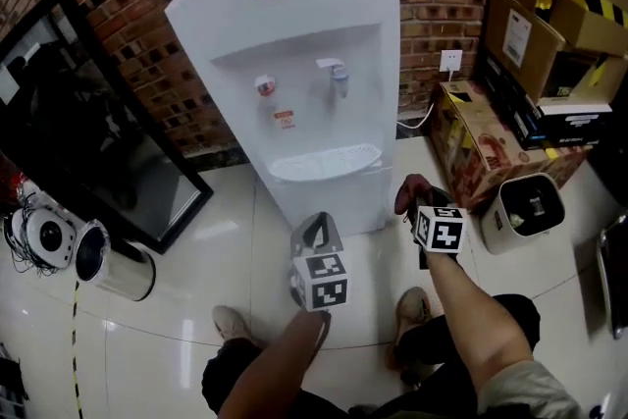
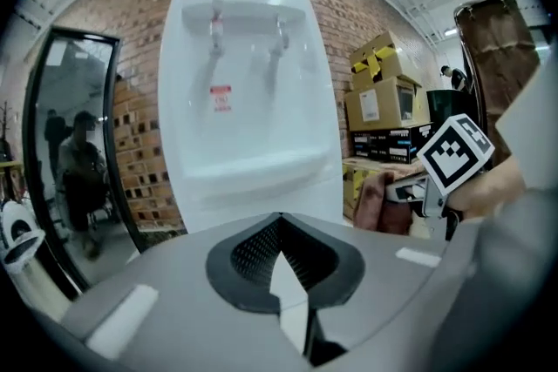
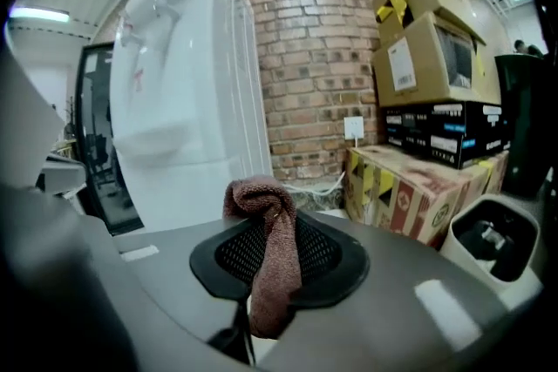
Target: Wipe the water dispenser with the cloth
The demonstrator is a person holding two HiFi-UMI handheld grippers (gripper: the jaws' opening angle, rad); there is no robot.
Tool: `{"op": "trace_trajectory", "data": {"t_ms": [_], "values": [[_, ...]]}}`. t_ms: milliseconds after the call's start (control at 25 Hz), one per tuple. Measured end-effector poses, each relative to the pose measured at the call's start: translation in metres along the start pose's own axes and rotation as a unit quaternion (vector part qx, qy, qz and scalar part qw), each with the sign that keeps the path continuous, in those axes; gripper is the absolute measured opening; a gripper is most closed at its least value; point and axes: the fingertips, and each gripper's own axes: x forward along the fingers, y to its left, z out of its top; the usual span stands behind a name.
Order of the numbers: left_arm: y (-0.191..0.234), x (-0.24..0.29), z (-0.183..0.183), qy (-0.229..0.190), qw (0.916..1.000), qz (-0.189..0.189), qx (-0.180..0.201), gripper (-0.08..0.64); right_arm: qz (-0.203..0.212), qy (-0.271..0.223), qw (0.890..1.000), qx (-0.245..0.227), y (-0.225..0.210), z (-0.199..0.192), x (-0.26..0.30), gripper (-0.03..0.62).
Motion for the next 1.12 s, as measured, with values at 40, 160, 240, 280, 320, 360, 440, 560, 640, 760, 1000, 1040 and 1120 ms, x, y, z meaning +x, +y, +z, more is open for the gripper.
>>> {"op": "trace_trajectory", "data": {"t_ms": [40,160,240,280,320,360,440,560,640,760,1000,1040,1120], "values": [[0.001,-0.011,0.017,-0.011,0.9999,0.006,0.002,0.000,0.010,-0.018,1.000,-0.001,0.002,0.017,-0.013,0.087],[0.001,-0.039,0.066,-0.038,0.9991,0.015,-0.008,0.000,0.048,-0.066,0.997,0.009,0.014,0.065,-0.049,0.087],[-0.007,-0.054,0.096,-0.055,0.9983,0.006,-0.021,0.000,0.079,-0.095,0.992,0.016,0.027,0.096,-0.068,0.087],[-0.013,-0.062,0.109,-0.065,0.9977,0.000,-0.017,0.000,0.094,-0.111,0.989,0.012,0.034,0.111,-0.077,0.087],[-0.017,-0.071,0.118,-0.075,0.9971,-0.003,-0.006,0.000,0.108,-0.128,0.986,0.004,0.041,0.126,-0.086,0.087],[-0.019,-0.080,0.124,-0.084,0.9964,-0.002,0.008,0.000,0.119,-0.143,0.983,-0.006,0.047,0.138,-0.095,0.087],[-0.015,-0.092,0.132,-0.093,0.9953,0.006,0.026,0.000,0.130,-0.169,0.977,-0.021,0.054,0.158,-0.111,0.087],[-0.007,-0.103,0.136,-0.096,0.9953,0.012,0.004,0.000,0.138,-0.190,0.972,-0.019,0.056,0.179,-0.135,0.087],[-0.002,-0.108,0.141,-0.102,0.9943,0.018,-0.026,0.000,0.159,-0.207,0.965,-0.009,0.065,0.201,-0.152,0.087],[-0.008,-0.110,0.157,-0.117,0.9921,0.019,-0.041,0.000,0.193,-0.249,0.948,-0.042,0.086,0.232,-0.179,0.087],[-0.047,-0.083,0.179,-0.131,0.9912,0.016,-0.001,0.000,0.228,-0.252,0.935,-0.098,0.072,0.214,-0.175,0.086],[-0.051,-0.075,0.178,-0.128,0.9916,0.017,0.001,0.000,0.239,-0.244,0.935,-0.097,0.069,0.214,-0.170,0.086],[-0.058,-0.059,0.173,-0.118,0.9929,0.018,0.000,0.000,0.254,-0.259,0.929,-0.078,0.059,0.231,-0.170,0.086]]}}
